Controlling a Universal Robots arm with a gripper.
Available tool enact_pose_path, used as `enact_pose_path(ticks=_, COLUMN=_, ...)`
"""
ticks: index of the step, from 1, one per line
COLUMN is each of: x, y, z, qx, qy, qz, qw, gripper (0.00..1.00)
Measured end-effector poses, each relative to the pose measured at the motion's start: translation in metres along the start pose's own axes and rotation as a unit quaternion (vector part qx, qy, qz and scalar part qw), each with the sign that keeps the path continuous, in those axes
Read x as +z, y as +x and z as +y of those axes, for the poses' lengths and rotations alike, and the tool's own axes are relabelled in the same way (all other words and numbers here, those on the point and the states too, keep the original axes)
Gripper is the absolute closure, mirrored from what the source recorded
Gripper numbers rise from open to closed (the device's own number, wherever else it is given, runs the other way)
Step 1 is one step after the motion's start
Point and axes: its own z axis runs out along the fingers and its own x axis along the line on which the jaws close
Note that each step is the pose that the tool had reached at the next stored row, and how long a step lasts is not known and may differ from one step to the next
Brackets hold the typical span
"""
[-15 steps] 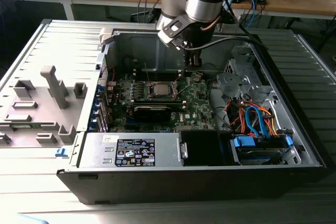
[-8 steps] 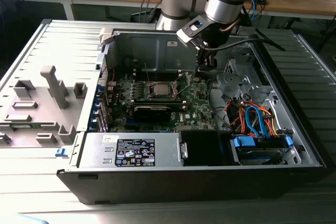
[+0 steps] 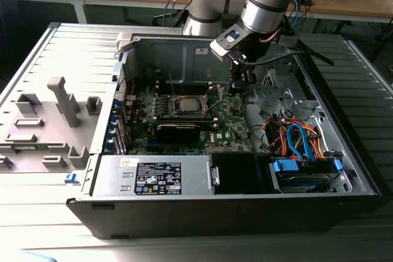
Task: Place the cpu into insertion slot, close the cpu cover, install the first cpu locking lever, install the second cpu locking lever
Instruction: 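Close the cpu cover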
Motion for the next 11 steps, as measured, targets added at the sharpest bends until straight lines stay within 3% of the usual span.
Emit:
enact_pose_path(ticks=6, x=0.0032, y=0.0001, z=-0.0011, qx=0.0, qy=0.0, qz=0.0, qw=1.0, gripper=0.89)
enact_pose_path(ticks=8, x=0.0055, y=0.0008, z=-0.0113, qx=-0.001, qy=0.0, qz=0.0009, qw=1.0, gripper=0.89)
enact_pose_path(ticks=11, x=0.0063, y=0.0012, z=-0.0176, qx=-0.002, qy=-0.0001, qz=0.0014, qw=1.0, gripper=0.89)
